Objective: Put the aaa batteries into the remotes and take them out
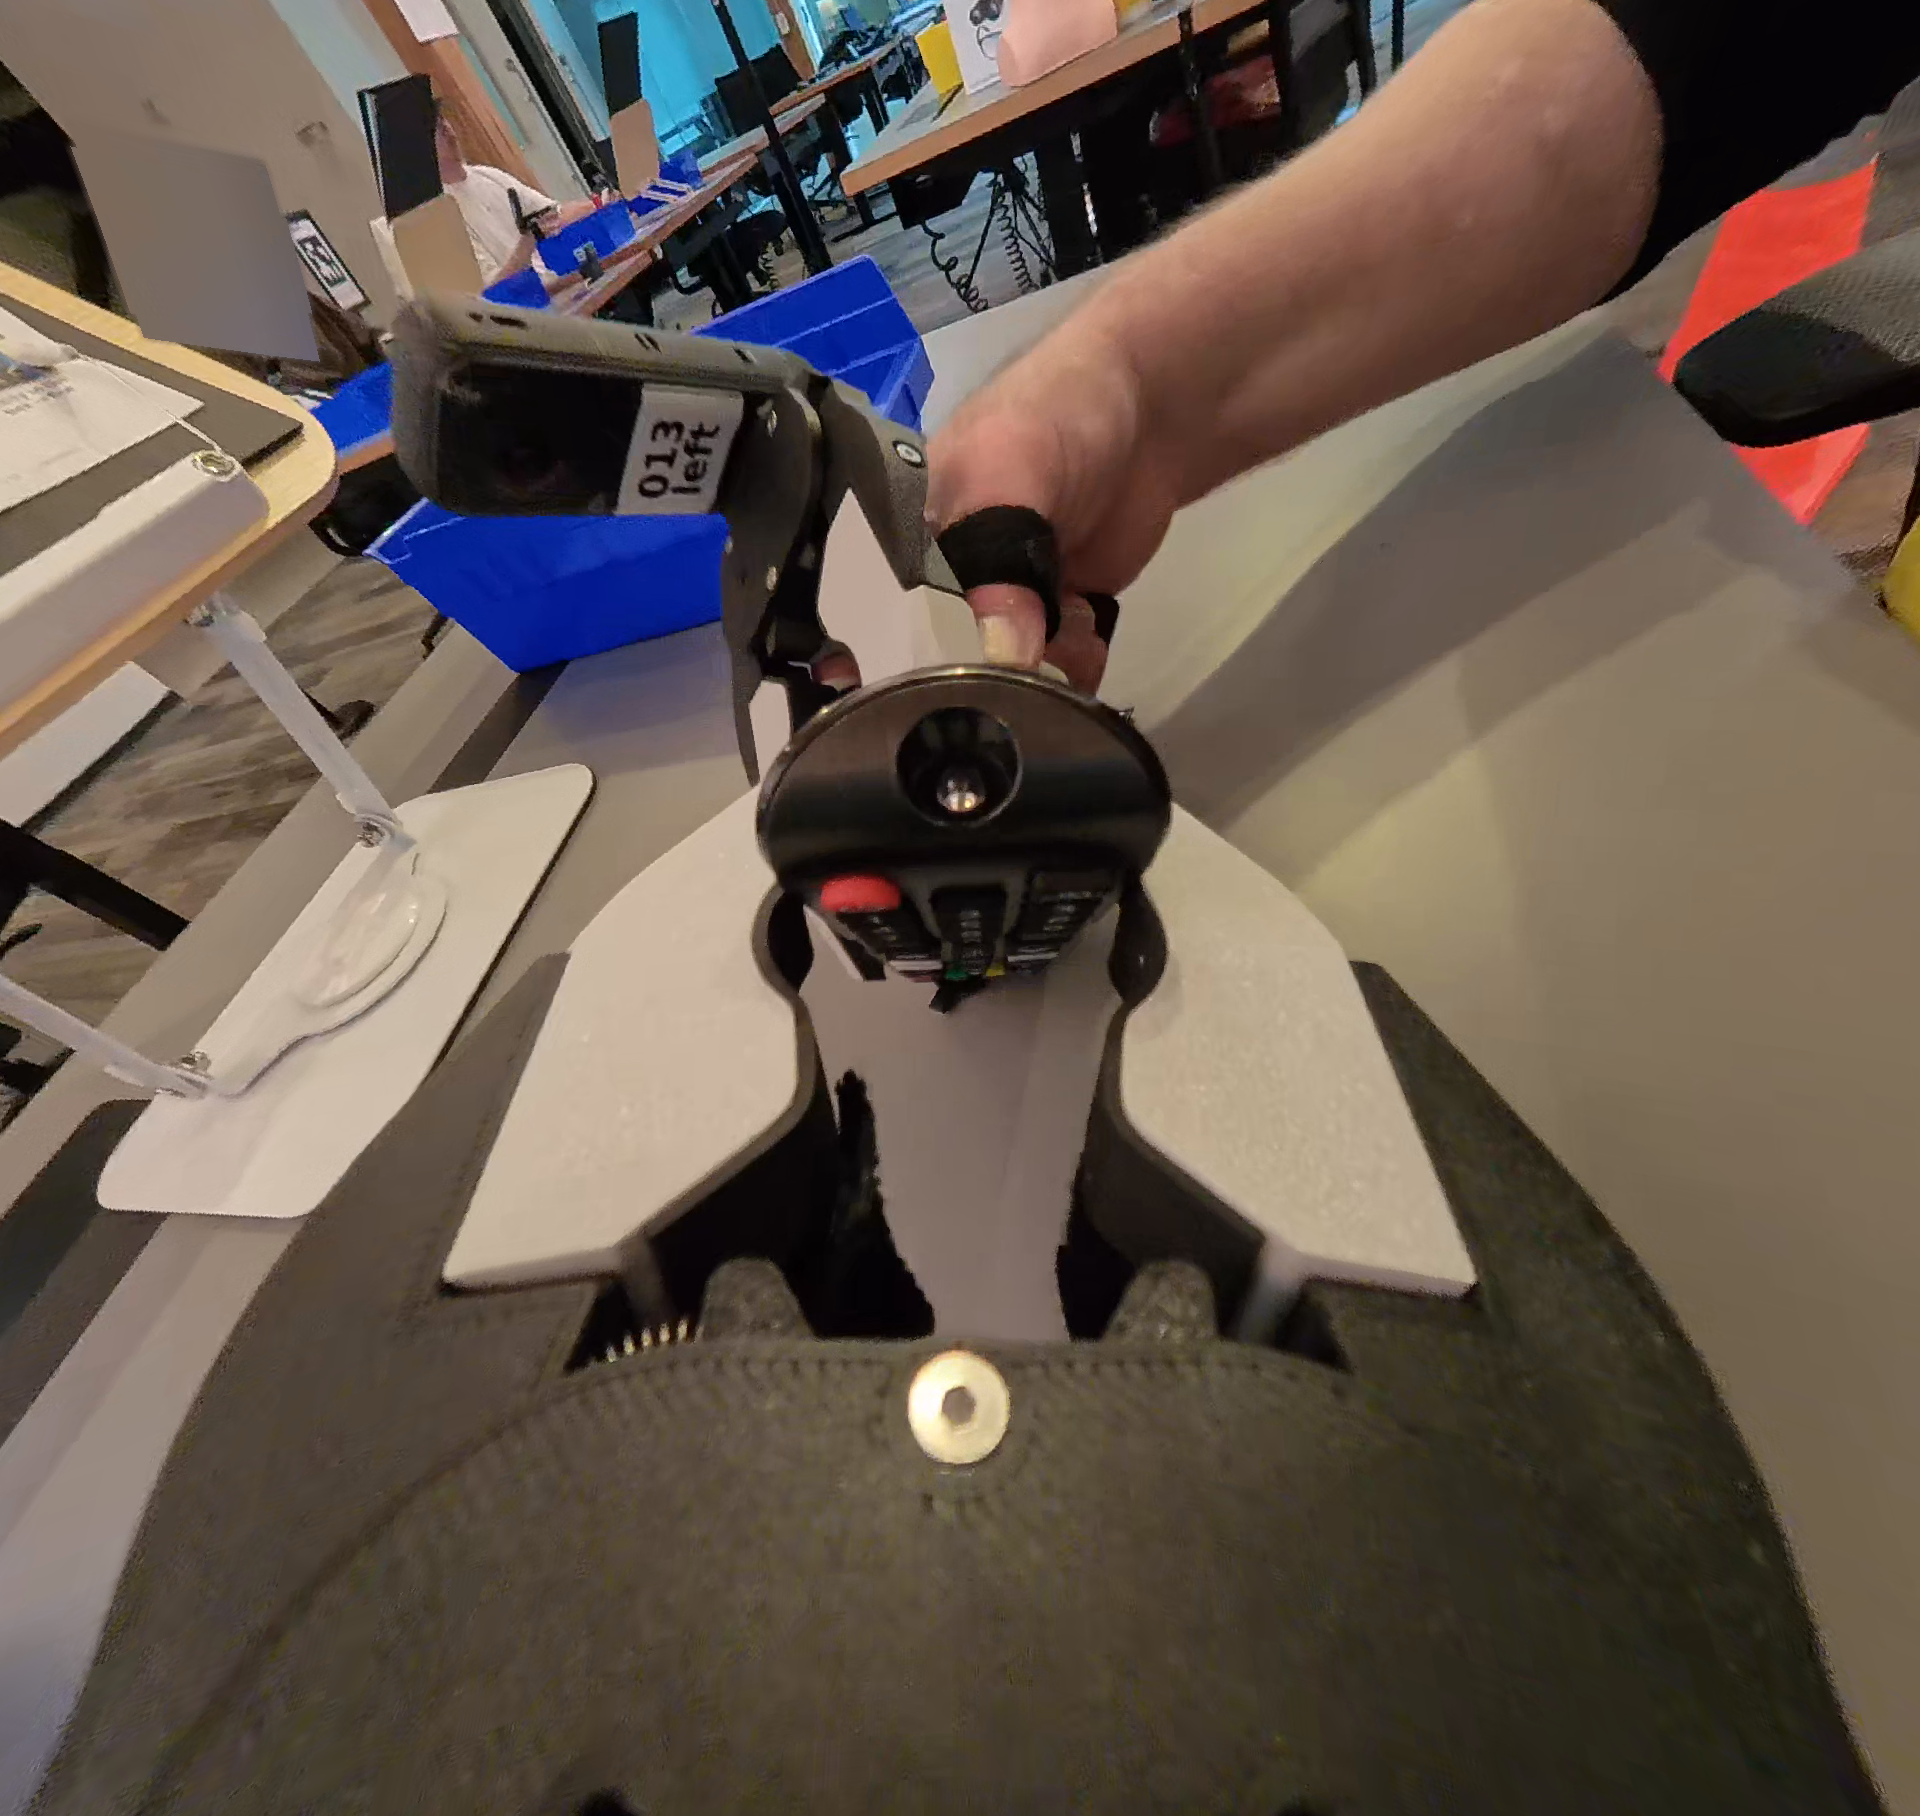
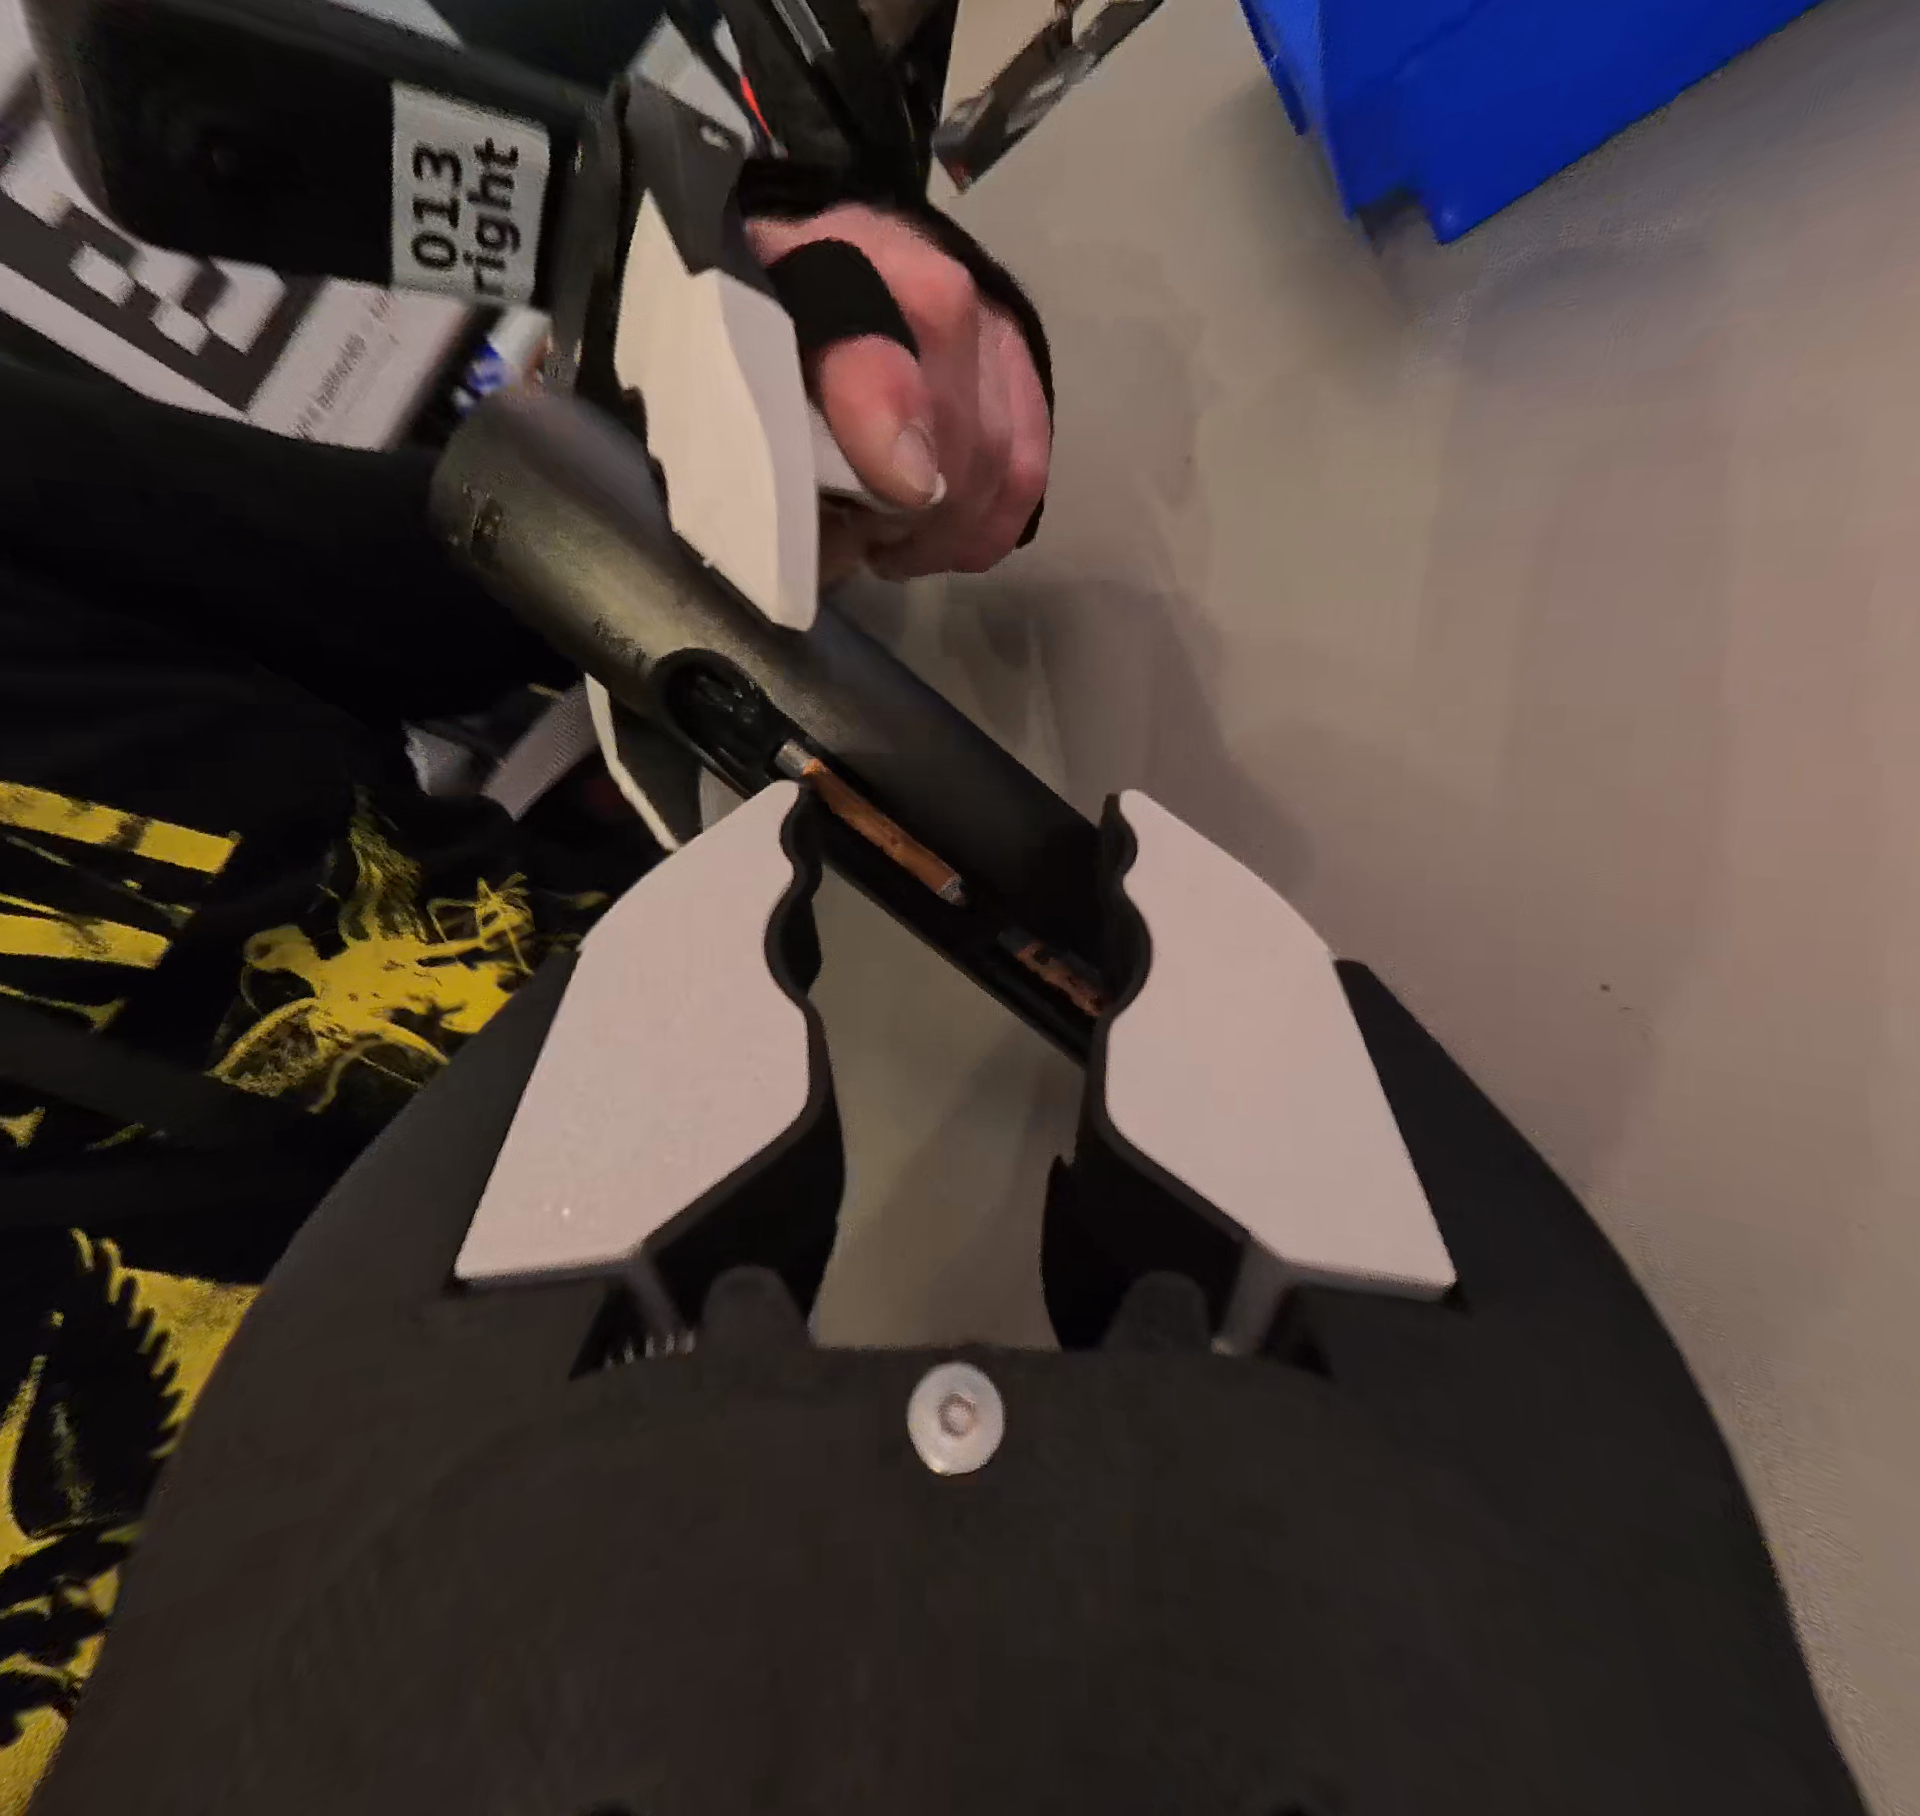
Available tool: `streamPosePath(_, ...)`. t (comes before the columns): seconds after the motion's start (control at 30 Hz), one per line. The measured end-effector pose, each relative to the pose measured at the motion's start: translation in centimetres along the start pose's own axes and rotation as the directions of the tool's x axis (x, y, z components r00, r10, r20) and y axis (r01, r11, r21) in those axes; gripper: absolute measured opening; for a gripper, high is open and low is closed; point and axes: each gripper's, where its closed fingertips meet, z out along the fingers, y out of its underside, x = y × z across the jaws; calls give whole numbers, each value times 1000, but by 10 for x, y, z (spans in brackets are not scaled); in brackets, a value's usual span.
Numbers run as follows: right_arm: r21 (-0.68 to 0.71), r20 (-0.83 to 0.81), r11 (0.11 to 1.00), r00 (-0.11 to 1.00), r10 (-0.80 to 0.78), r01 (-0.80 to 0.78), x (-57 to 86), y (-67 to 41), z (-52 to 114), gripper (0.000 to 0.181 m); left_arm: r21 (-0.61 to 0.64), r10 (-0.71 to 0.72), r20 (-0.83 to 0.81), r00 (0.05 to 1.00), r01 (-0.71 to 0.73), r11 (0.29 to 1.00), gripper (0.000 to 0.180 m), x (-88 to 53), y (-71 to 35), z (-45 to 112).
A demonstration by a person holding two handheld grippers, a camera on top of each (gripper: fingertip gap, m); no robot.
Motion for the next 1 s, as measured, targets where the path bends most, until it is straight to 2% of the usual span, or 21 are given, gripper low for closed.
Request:
streamPosePath(0.17,47,36,998,998,44,-46,0,0,0,52,1,-1,11,1000,1,1000,57,0,-1,1)
streamPosePath(0.3,60,47,998,999,11,-14,2,0,2,42,-3,-15,16,1000,15,1000,57,-1,3,-2)
streamPosePath(0.37,41,-27,999,999,-33,34,14,2,-3,14,17,-42,25,999,42,999,54,0,2,0)
streamPosePath(0.4,-13,-51,1000,999,-2,1,16,8,3,0,12,0,-26,1000,0,1000,38,12,0,6)
streamPosePath(0.43,-180,-148,982,985,-92,65,28,28,17,1,14,62,-94,994,-61,998,26,32,-6,18)
streamPosePath(0.47,-282,-128,957,985,-112,72,25,38,30,1,6,99,-112,989,-99,995,23,45,-9,30)
streamPosePath(0.5,-270,-115,958,984,-134,99,20,33,36,1,-16,123,-88,989,-125,992,21,43,-7,34)
streamPosePath(0.57,-156,-91,985,992,-91,76,21,16,30,0,-16,8,-31,999,-8,1000,20,17,-3,21)
streamPosePath(0.67,-228,-94,971,991,-94,71,25,26,26,0,8,-55,33,998,54,998,19,0,8,10)
streamPosePath(0.73,-152,-51,987,996,-68,59,19,16,18,0,32,-93,26,995,93,995,19,-6,8,8)
streamPosePath(0.8,-117,-53,985,990,-132,125,13,8,6,3,59,-133,22,991,132,990,19,-11,9,5)
streamPosePath(0.87,-121,-100,970,969,-225,212,10,4,1,33,101,-199,3,980,198,975,19,-16,7,3)
streamPosePath(1.0,-140,-121,933,929,-350,333,2,10,19,56,210,-287,-45,957,290,934,18,-22,-10,1)
